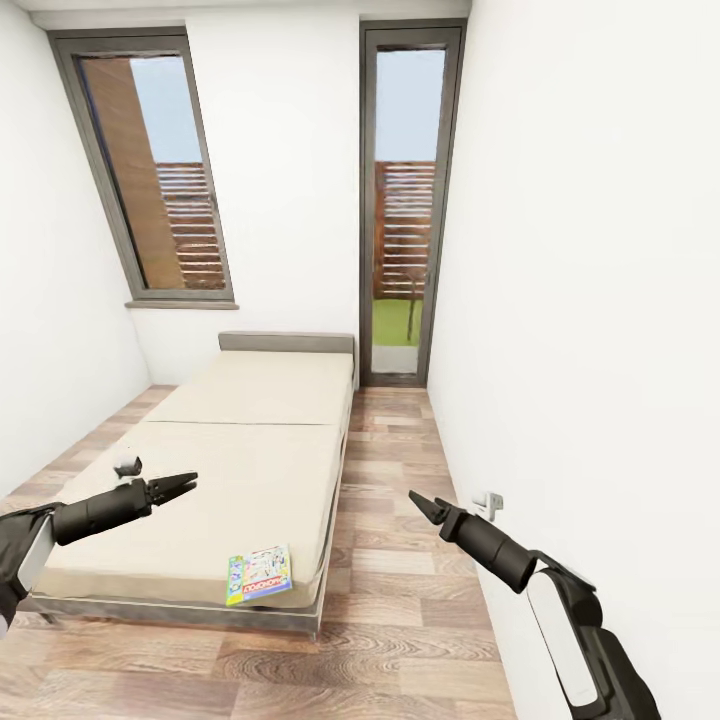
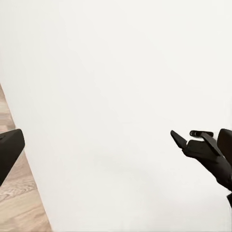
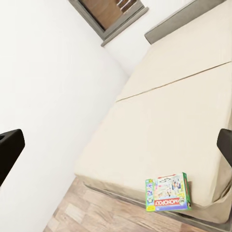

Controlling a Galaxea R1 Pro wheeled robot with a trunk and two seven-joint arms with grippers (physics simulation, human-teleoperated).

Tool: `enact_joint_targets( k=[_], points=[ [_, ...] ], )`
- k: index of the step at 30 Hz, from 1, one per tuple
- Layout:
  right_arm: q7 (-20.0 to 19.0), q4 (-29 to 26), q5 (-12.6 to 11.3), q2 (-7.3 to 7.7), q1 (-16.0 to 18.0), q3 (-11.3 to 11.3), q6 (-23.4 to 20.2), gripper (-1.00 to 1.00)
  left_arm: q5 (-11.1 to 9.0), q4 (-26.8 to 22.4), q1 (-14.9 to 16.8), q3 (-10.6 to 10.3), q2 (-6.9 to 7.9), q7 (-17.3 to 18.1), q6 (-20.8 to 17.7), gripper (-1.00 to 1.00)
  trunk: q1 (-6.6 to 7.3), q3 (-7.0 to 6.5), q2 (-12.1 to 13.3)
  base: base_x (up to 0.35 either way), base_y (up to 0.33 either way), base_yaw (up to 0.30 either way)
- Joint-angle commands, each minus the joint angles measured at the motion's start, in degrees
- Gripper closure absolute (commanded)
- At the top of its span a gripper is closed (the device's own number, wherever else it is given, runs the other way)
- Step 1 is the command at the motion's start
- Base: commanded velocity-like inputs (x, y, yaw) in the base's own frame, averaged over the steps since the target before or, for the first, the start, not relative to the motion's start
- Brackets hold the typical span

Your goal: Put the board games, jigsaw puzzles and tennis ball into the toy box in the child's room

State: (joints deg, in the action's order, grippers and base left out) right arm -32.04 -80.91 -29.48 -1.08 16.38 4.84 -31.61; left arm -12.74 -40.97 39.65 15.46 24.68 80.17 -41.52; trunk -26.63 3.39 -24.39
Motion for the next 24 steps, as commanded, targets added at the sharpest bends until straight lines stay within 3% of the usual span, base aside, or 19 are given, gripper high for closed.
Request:
enact_joint_targets(
  k=[1, 9, 24],
  points=[
    [-0.1, 0.0, -0.3, -0.06, 0.1, 0.1, -0.5, -1.0, -0.1, 0.0, -0.3, 0.0, -0.32, 0.2, -0.9, -1.0, -0.03, 0.13, -0.1, 0.0, 0.0, 0.0],
    [-0.1, -0.1, -0.3, -0.73, 0.1, 0.1, -0.4, -1.0, 1.0, 1.8, -2.3, -0.1, -1.01, -0.3, -2.0, -1.0, -0.03, 0.13, -0.1, 0.0, 0.0, 0.0],
    [-0.1, -0.2, -0.3, -0.93, 0.1, 0.0, -0.4, -1.0, 1.1, 5.6, -3.1, -0.1, -0.96, -2.4, -1.0, -1.0, -0.03, 0.13, -0.1, 0.0, 0.0, 0.0]
  ],
)
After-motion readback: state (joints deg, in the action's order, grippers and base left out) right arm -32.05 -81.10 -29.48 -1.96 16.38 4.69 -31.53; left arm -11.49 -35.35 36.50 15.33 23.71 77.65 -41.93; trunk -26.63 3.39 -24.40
